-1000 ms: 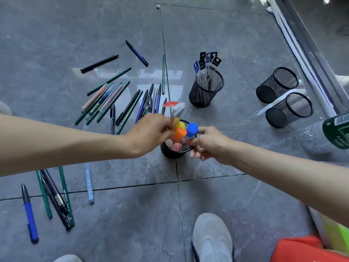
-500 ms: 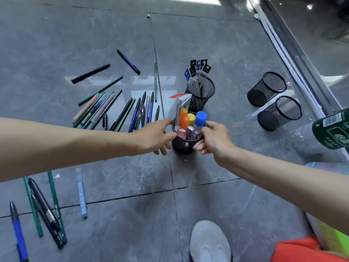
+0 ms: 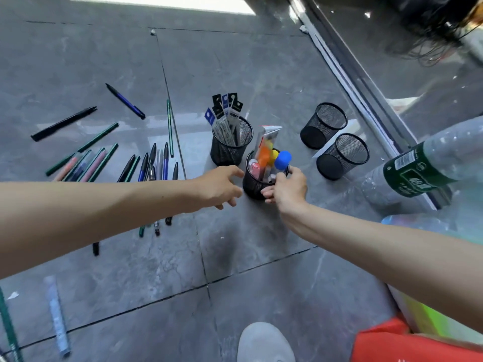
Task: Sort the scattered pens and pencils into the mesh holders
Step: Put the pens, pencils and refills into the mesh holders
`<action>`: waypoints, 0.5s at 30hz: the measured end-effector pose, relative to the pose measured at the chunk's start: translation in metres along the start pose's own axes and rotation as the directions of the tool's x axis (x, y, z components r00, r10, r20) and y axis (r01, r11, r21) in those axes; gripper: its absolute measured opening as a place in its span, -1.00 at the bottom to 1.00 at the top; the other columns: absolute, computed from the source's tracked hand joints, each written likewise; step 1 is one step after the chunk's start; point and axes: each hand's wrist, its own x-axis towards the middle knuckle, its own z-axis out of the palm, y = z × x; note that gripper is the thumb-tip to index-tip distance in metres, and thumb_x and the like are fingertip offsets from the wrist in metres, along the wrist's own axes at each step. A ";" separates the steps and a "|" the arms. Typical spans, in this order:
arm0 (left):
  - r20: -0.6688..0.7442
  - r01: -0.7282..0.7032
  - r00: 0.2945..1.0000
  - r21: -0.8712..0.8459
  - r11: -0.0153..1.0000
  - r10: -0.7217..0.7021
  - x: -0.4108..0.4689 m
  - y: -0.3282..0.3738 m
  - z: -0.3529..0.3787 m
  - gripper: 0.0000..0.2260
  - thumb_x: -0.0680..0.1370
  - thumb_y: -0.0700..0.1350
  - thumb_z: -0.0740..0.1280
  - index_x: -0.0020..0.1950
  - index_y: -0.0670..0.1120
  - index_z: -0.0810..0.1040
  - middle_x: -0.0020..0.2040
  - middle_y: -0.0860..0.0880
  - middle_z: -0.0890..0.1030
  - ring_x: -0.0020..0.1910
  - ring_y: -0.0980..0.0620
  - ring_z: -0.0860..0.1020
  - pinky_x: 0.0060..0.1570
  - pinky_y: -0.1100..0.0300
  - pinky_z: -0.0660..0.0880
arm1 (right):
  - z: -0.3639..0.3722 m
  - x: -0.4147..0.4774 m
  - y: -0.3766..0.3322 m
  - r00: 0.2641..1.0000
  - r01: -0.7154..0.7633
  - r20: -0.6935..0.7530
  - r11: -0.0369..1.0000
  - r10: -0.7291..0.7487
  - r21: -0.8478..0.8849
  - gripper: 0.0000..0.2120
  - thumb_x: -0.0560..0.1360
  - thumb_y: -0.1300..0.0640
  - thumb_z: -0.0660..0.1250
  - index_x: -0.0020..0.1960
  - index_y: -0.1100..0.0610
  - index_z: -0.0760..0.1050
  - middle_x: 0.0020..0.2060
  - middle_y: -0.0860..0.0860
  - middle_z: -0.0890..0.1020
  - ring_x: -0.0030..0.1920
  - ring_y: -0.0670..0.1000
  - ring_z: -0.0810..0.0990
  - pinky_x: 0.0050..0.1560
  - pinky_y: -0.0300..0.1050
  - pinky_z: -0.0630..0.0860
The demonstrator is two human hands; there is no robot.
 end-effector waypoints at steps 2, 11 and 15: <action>-0.036 -0.020 0.999 -0.027 0.999 0.020 0.008 0.003 0.006 -0.60 0.57 -0.23 0.24 0.41 -0.10 0.32 0.11 -0.07 0.56 -0.02 0.01 0.57 -0.16 0.17 0.51 | 0.004 0.006 0.000 1.000 -0.022 0.004 1.000 0.022 0.022 -0.82 0.54 0.33 0.02 0.05 0.22 0.37 -0.46 0.13 0.50 -0.70 -0.10 0.43 -0.69 -0.30 0.33; -0.077 0.013 0.997 -0.213 0.977 -0.030 0.026 0.004 0.017 -0.48 0.54 -0.32 0.26 0.47 -0.08 0.24 0.27 -0.08 0.48 0.06 0.03 0.49 -0.16 0.23 0.42 | -0.030 0.042 0.001 0.961 0.189 -0.087 0.852 -0.263 -0.487 -0.80 0.54 0.13 0.14 -0.15 0.13 0.51 -0.06 0.11 0.45 -0.03 0.12 0.44 -0.09 -0.08 0.36; -0.063 0.040 0.997 -0.198 0.979 -0.054 0.024 -0.001 0.016 -0.49 0.56 -0.30 0.23 0.47 -0.07 0.21 0.03 -0.03 0.51 -0.08 0.01 0.56 -0.21 0.20 0.46 | -0.054 0.065 -0.002 0.880 0.194 -0.127 0.592 -0.457 -0.782 -0.74 0.46 0.17 0.26 0.12 0.05 0.56 0.49 0.15 0.06 0.47 0.16 0.04 0.42 0.02 -0.02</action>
